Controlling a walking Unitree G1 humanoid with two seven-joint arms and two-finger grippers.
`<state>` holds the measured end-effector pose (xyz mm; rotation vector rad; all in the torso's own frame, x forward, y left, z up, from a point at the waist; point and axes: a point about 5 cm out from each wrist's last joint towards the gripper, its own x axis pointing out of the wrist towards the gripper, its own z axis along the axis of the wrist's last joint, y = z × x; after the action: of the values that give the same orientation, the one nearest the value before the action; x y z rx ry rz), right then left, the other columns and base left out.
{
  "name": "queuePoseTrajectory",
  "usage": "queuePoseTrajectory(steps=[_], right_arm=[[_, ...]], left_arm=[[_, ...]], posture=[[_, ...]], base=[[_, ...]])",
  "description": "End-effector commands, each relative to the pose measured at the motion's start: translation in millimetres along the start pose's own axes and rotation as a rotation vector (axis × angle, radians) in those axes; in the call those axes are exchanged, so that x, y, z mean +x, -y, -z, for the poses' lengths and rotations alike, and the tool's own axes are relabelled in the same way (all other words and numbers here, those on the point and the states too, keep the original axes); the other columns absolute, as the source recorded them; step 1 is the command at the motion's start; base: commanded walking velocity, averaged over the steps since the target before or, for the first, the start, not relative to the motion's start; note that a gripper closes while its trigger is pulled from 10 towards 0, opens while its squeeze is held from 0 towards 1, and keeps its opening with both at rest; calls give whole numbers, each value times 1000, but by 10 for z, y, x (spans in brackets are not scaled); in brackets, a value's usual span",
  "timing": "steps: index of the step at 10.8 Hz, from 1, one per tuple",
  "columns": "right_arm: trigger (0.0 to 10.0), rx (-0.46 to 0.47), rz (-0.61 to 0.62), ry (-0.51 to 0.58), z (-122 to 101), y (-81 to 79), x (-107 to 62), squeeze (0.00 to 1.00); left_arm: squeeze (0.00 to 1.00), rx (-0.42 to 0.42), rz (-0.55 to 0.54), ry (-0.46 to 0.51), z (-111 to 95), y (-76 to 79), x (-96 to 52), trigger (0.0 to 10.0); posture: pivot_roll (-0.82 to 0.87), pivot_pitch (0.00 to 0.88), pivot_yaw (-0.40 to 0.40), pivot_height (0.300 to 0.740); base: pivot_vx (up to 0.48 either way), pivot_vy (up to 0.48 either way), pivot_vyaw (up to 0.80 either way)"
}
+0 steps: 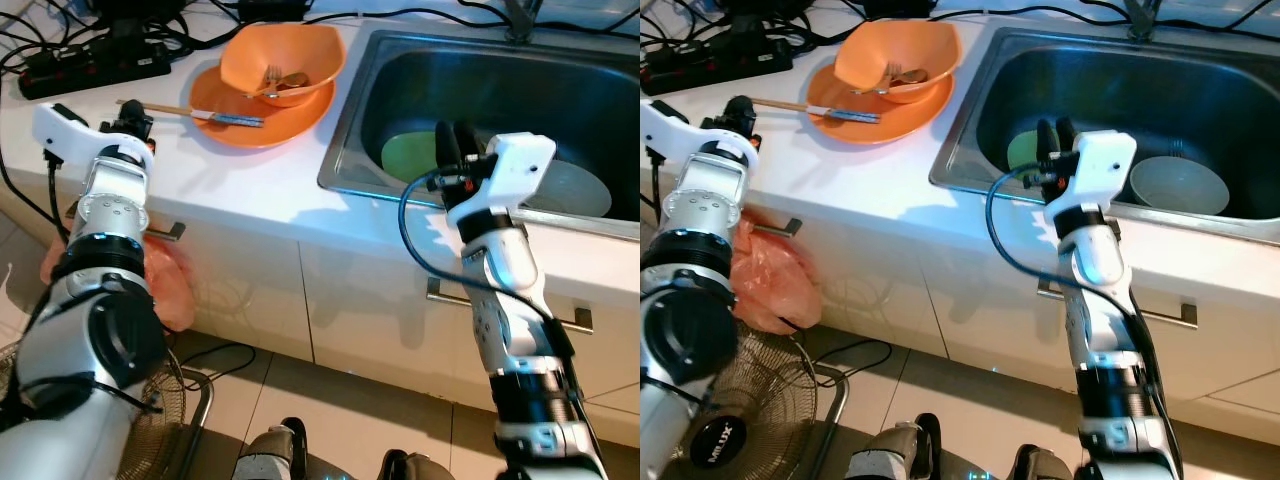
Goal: Kitchen organization
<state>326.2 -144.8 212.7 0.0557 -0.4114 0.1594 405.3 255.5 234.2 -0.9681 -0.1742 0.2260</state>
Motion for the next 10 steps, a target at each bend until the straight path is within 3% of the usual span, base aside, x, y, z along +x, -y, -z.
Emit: queuePoseTrajectory(steps=[1, 6, 8, 10], right_arm=[[10000, -1, -7, -4, -22, -35, -37, 0], [10000, 10, -10, -47, -128, -115, -320, 0], [10000, 16, -7, -70, -154, -143, -417, 0], [10000, 23, -5, -106, -200, -160, -514, 0]], left_arm=[[0, 10, 12, 12, -51, 52, 22, 10000], [0, 69, 60, -25, 134, 246, 41, 10000], [0, 91, 68, -10, 105, 306, 52, 10000], [0, 101, 58, 83, -90, 349, 68, 10000]], posture=[[64, 231, 75, 740], [12, 340, 54, 740], [-4, 381, 42, 740], [-18, 422, 18, 740]], base=[[0, 0, 0], [0, 0, 0], [0, 0, 0], [0, 0, 0]])
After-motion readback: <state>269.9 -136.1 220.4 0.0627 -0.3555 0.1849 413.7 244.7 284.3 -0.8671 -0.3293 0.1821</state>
